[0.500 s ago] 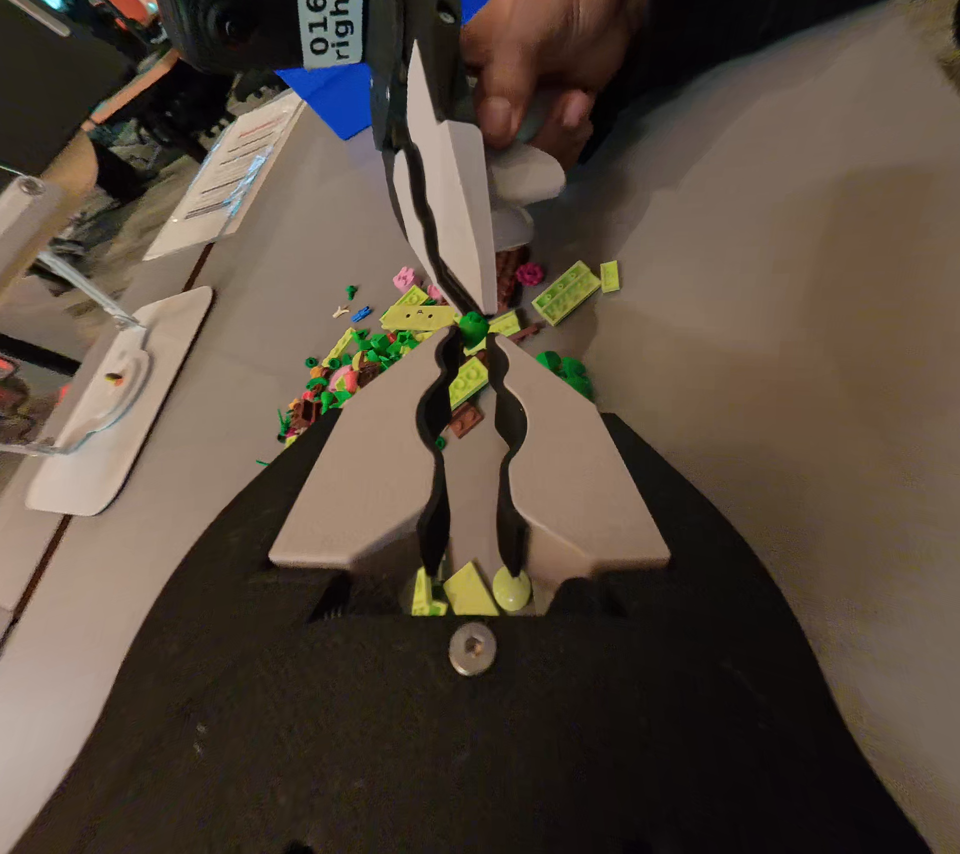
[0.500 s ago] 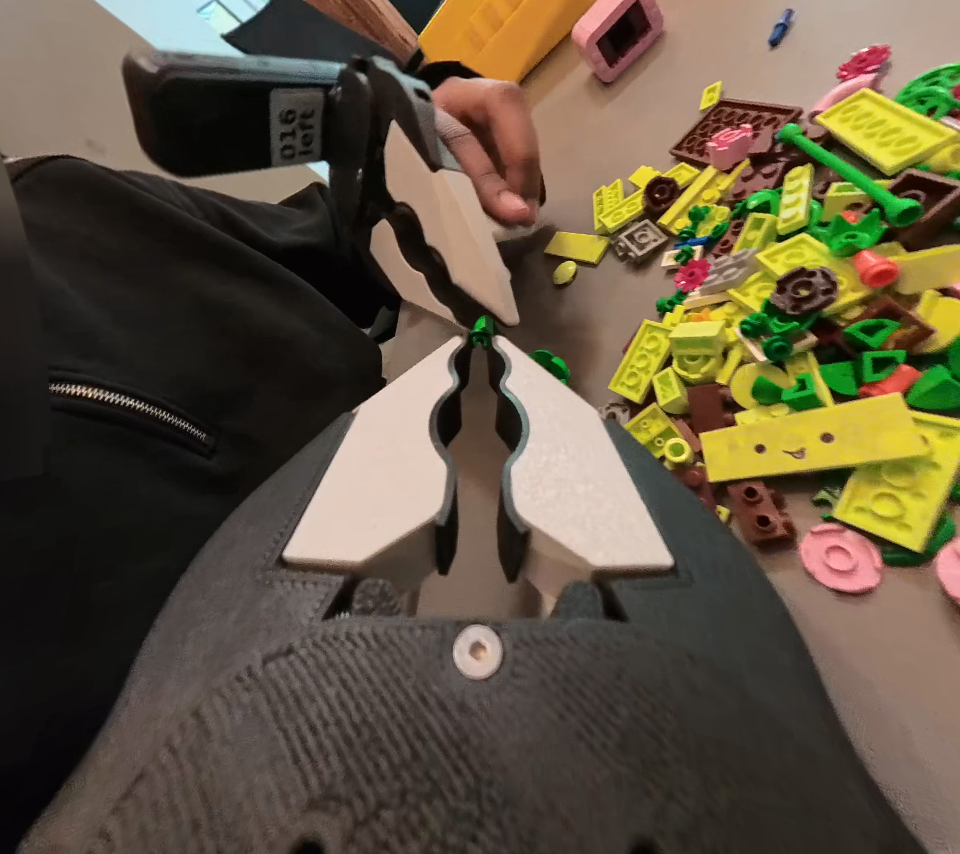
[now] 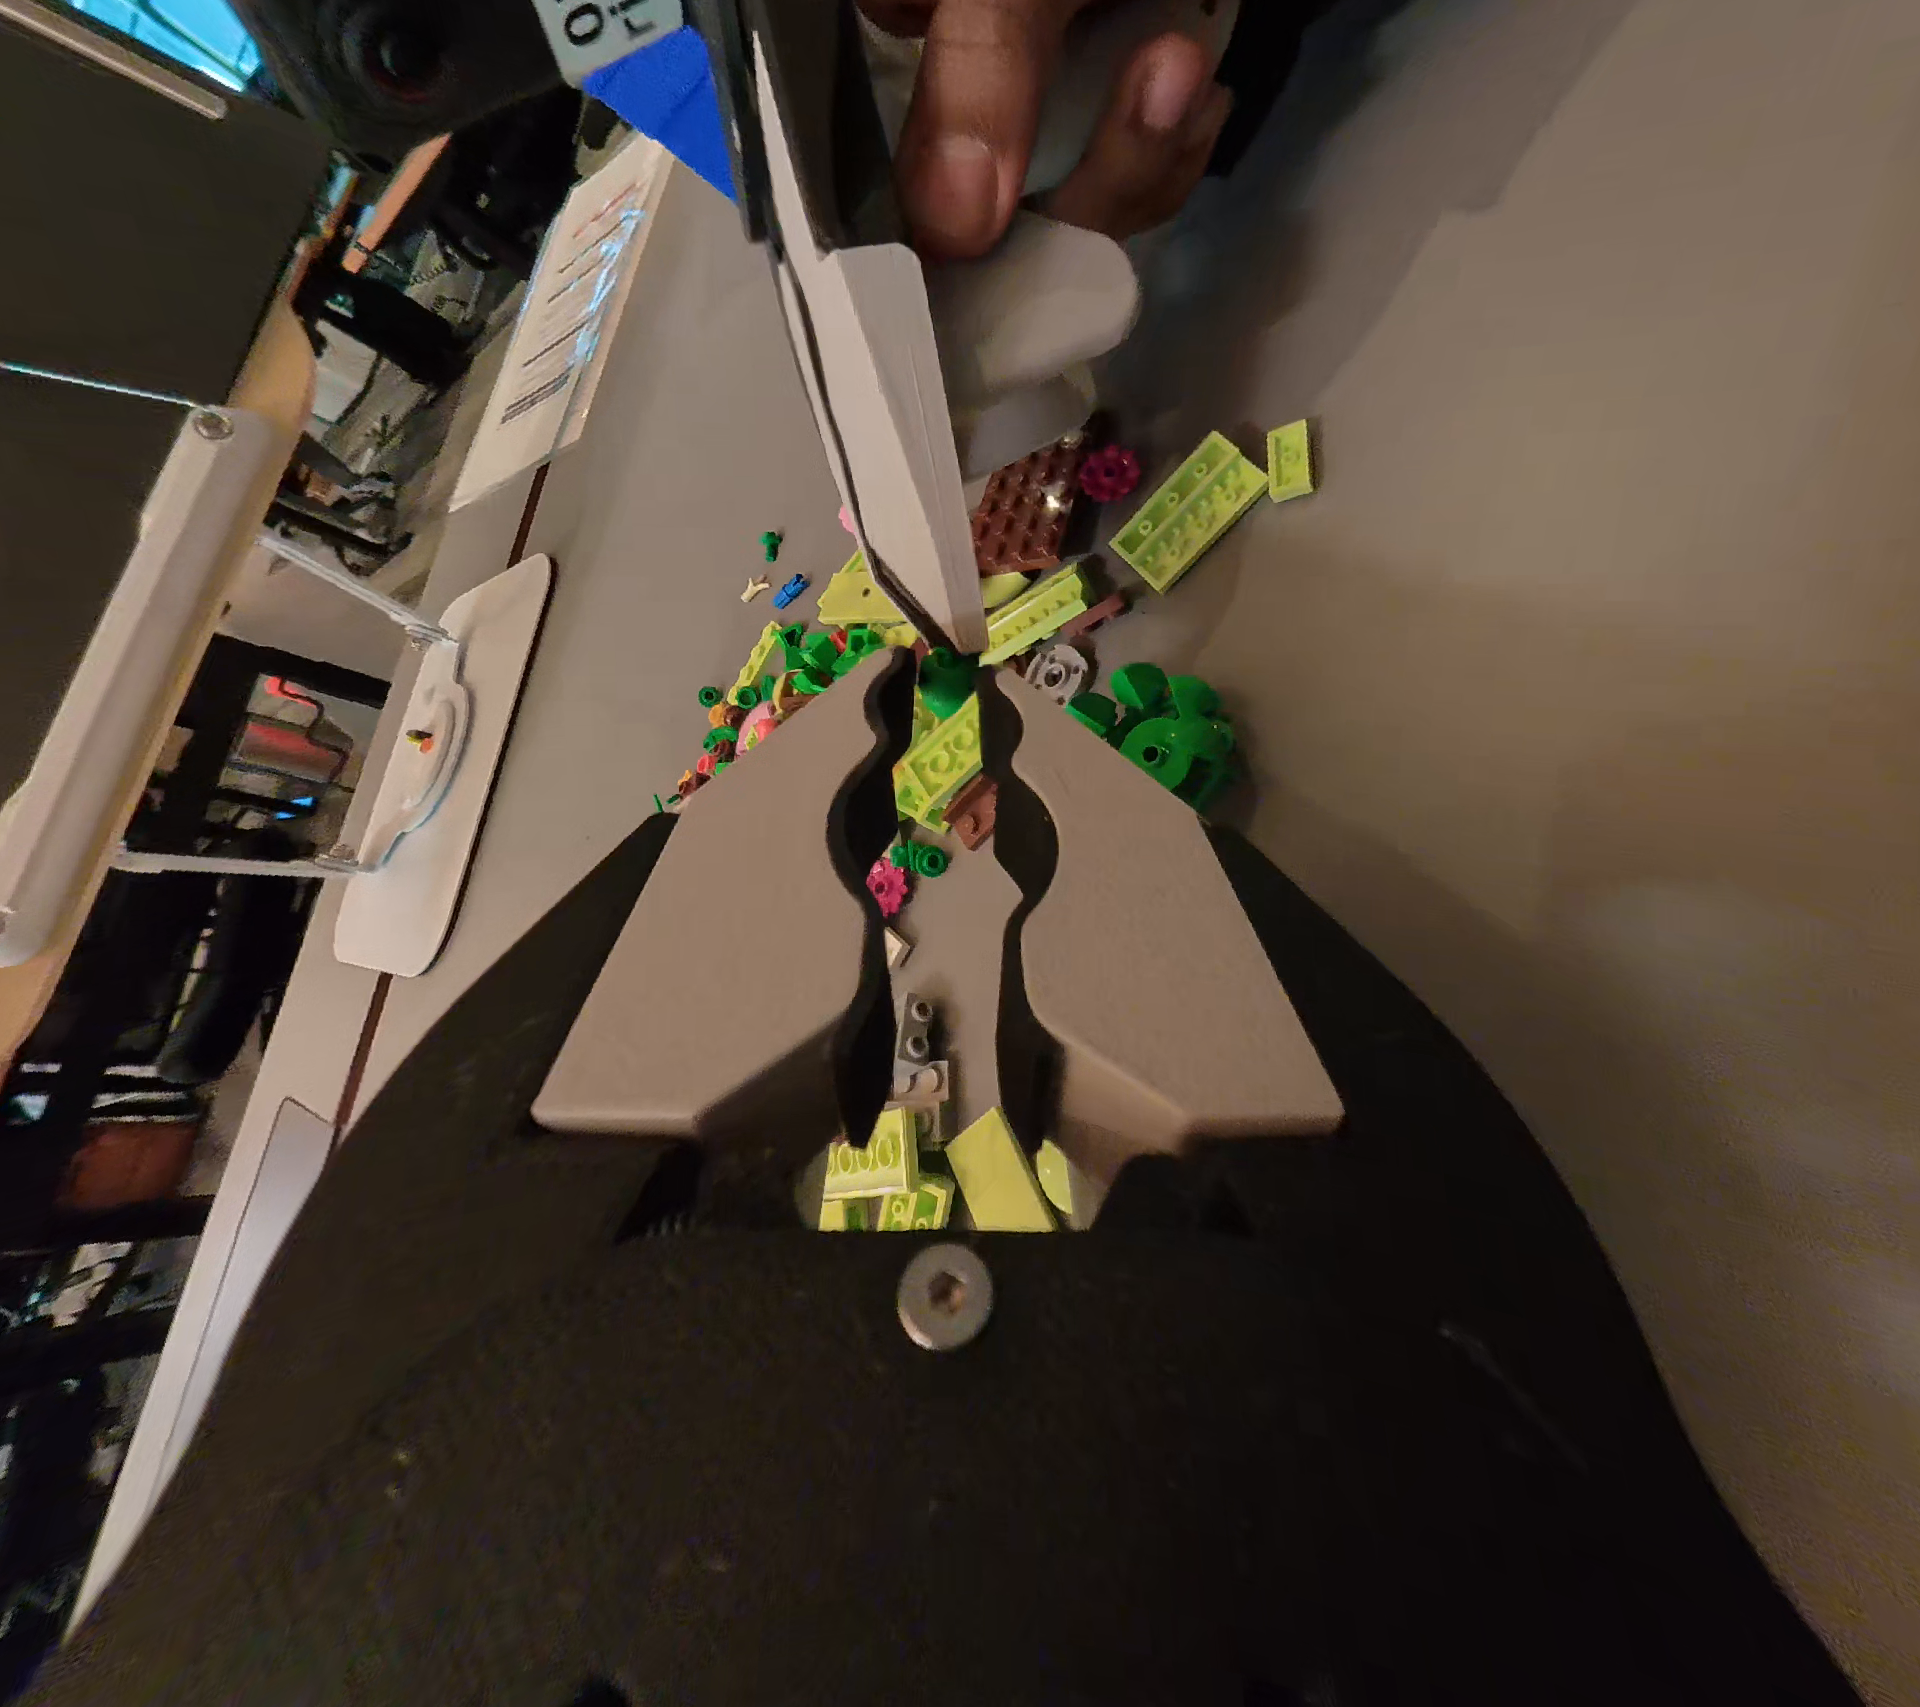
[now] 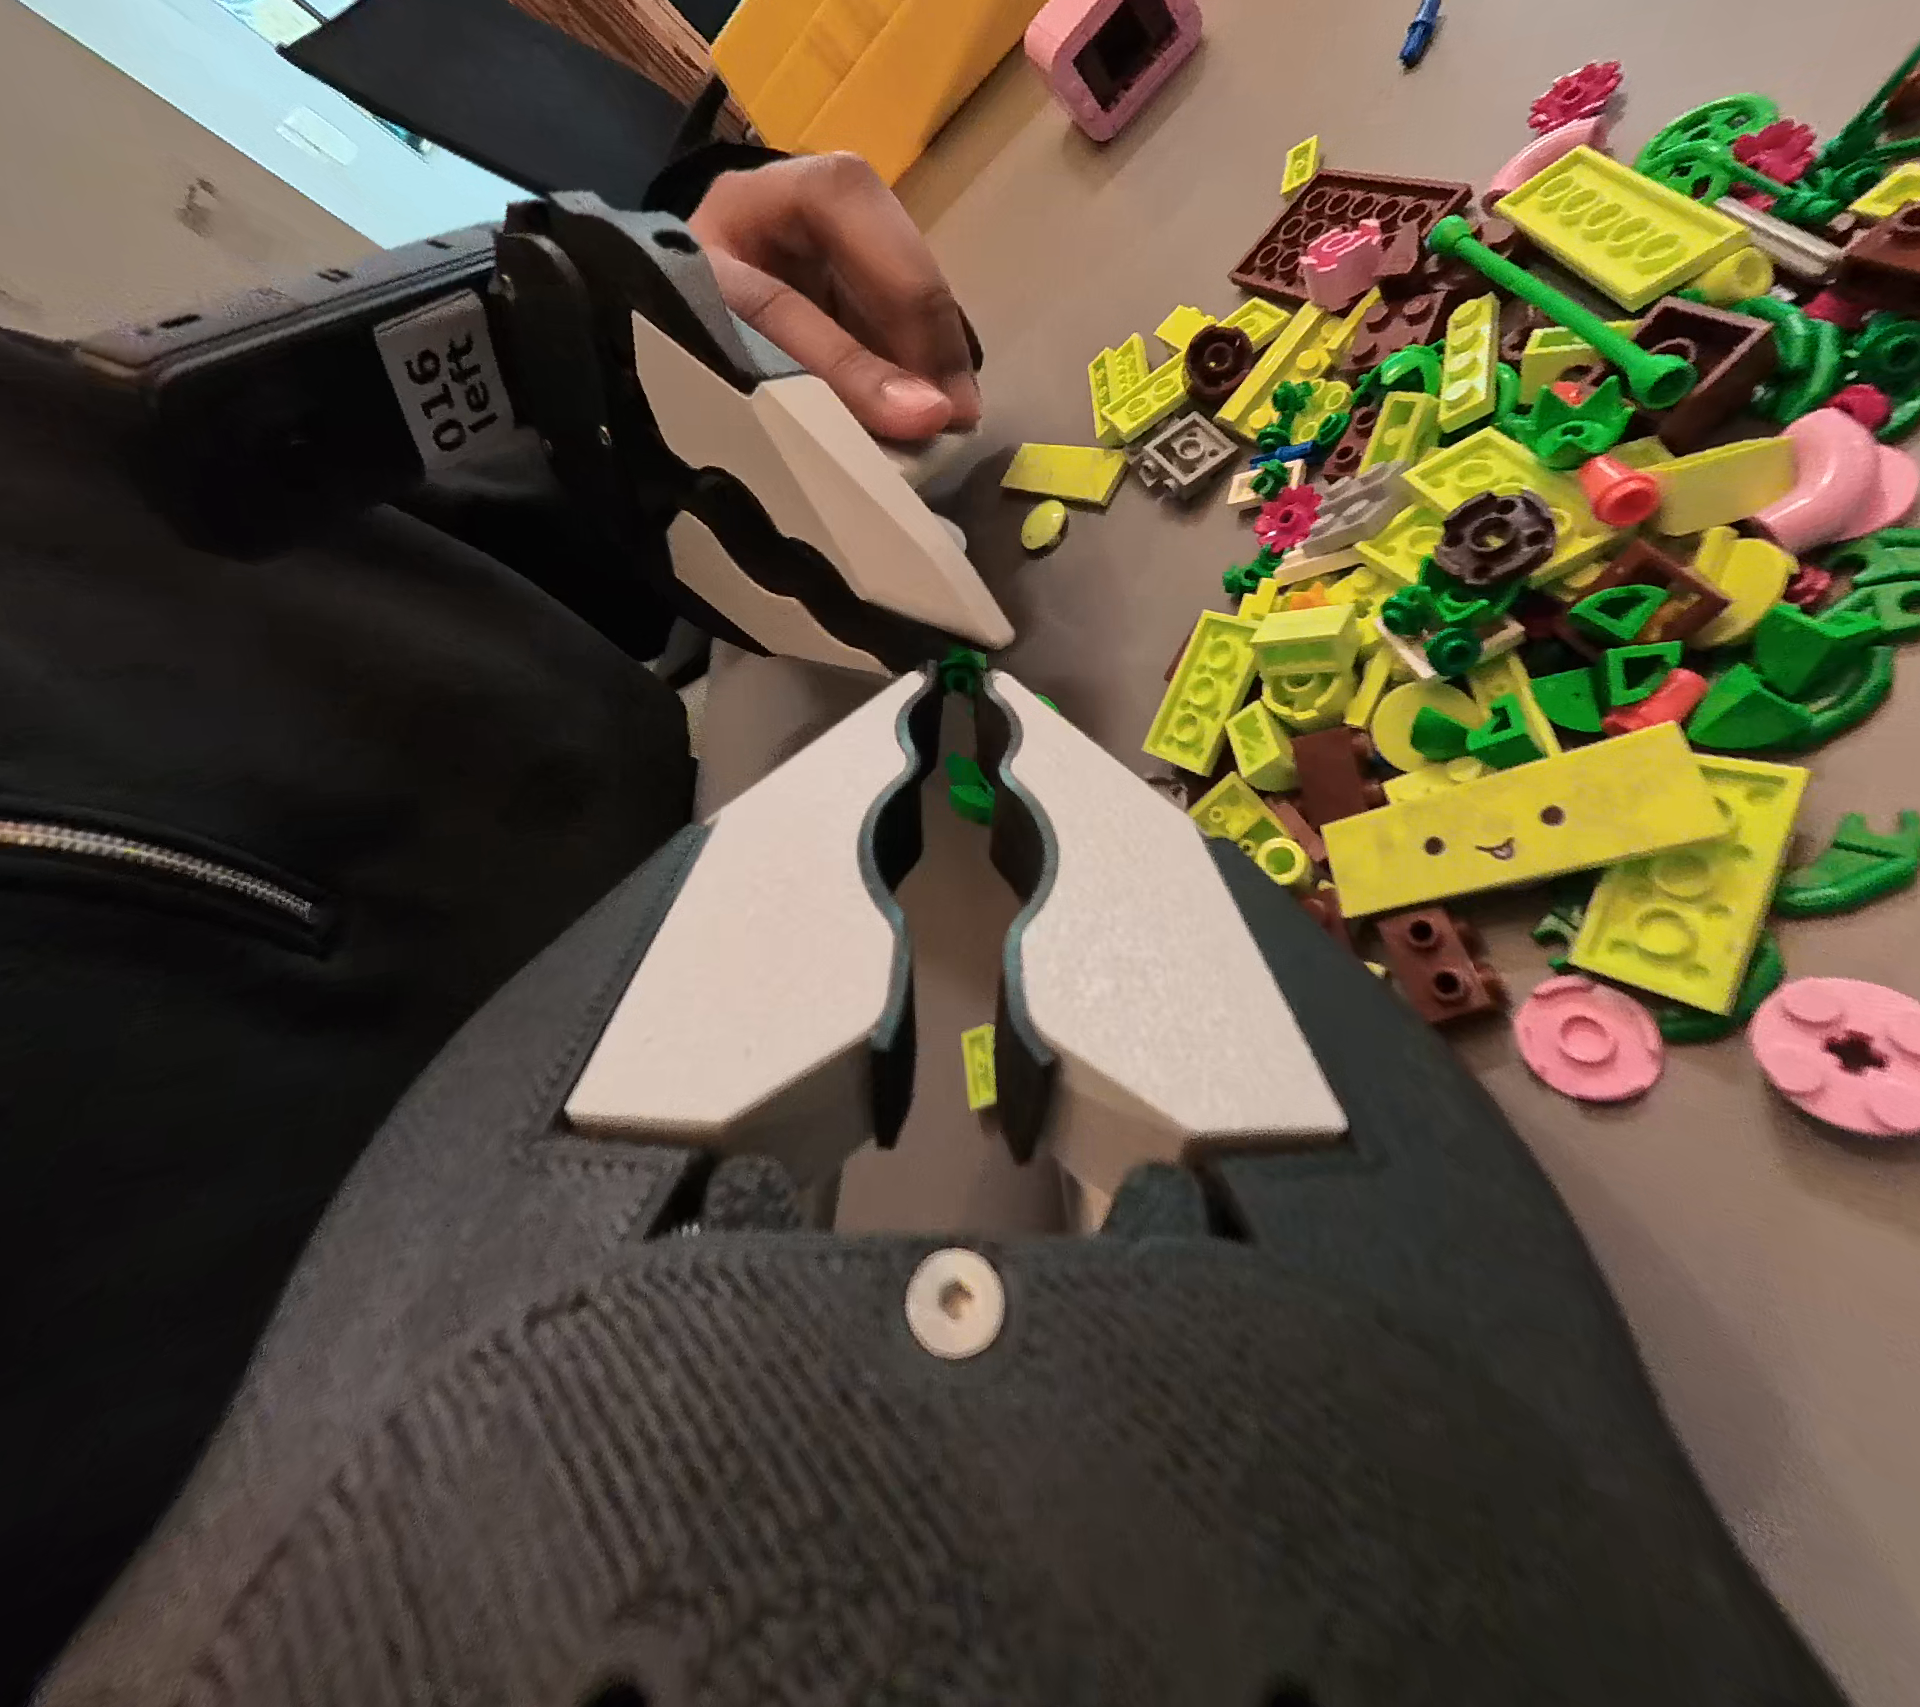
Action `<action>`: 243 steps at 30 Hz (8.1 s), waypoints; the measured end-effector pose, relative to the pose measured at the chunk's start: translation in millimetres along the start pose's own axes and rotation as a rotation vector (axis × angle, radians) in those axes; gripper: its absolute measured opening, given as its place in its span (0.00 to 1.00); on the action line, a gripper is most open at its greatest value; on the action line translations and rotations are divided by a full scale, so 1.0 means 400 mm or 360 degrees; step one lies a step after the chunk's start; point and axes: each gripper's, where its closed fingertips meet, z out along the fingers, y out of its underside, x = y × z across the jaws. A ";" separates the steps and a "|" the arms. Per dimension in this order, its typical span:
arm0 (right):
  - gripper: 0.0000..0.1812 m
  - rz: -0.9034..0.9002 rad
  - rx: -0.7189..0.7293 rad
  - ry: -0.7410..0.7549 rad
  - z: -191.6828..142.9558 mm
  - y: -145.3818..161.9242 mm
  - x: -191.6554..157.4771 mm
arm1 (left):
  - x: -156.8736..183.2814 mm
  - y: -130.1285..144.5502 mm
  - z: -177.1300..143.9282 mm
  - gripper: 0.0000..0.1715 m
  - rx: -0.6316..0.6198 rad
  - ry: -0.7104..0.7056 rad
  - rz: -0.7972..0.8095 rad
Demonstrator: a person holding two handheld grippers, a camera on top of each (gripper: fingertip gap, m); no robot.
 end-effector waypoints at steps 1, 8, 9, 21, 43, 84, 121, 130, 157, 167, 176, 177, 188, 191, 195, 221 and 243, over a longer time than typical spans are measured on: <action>0.02 -0.0017 -0.0021 0.0026 0.002 0.004 0.003 | 0.003 0.004 0.003 0.06 -0.0017 0.0001 0.0019; 0.02 -0.0151 -0.0102 0.0133 0.010 0.017 0.008 | 0.017 0.013 0.009 0.05 -0.0060 0.0047 0.0026; 0.02 -0.0173 -0.0106 0.0152 0.011 0.017 0.009 | 0.014 0.016 0.010 0.04 -0.0079 0.0046 0.0012; 0.01 -0.0249 0.0008 0.0153 -0.013 -0.019 -0.011 | -0.010 -0.007 -0.002 0.04 -0.0018 0.0118 -0.0364; 0.05 -0.0817 0.0102 0.0883 -0.105 -0.077 0.145 | -0.073 0.110 0.000 0.04 -0.0188 0.0009 -0.0451; 0.02 -0.0779 -0.0187 0.0441 0.024 0.017 0.018 | 0.023 0.014 -0.015 0.27 0.0107 0.0546 -0.0882; 0.02 -0.0199 0.0484 -0.0091 -0.067 -0.105 -0.023 | 0.074 0.036 -0.002 0.23 -0.0103 0.0768 -0.1183; 0.02 -0.0461 0.0508 0.0241 -0.032 -0.115 -0.013 | -0.082 0.016 -0.022 0.07 0.0101 0.0021 -0.0787; 0.09 -0.0260 0.0474 0.0198 -0.013 -0.100 0.005 | -0.085 0.002 -0.026 0.00 -0.0028 -0.0230 -0.0329; 0.02 -0.0176 0.0542 0.0038 -0.038 -0.117 -0.029 | -0.093 -0.037 -0.045 0.00 0.0132 -0.0095 -0.0628; 0.02 -0.0290 0.0925 0.0291 -0.198 -0.191 0.007 | -0.082 0.006 -0.024 0.00 0.0139 0.0003 -0.0764; 0.02 -0.0267 0.0854 0.0241 -0.166 -0.182 0.002 | -0.087 0.011 -0.024 0.00 0.0140 -0.0037 -0.0727; 0.02 -0.0458 0.0468 0.0434 -0.008 -0.113 0.009 | -0.088 0.006 -0.022 0.01 0.0047 -0.0197 -0.0478; 0.02 -0.0437 0.0458 0.0440 -0.005 -0.109 0.016 | -0.086 0.014 -0.018 0.01 -0.0005 -0.0220 -0.0417; 0.02 -0.0353 0.0419 0.0381 -0.002 -0.099 0.021 | -0.077 0.021 -0.014 0.00 -0.0088 -0.0241 -0.0281; 0.01 -0.0182 0.0269 -0.0108 -0.018 -0.064 -0.037 | -0.031 -0.053 -0.044 0.00 0.0264 0.0484 -0.1281; 0.04 -0.0531 0.0146 0.0924 -0.113 -0.068 0.193 | -0.039 0.118 0.007 0.07 -0.0196 0.0228 -0.1055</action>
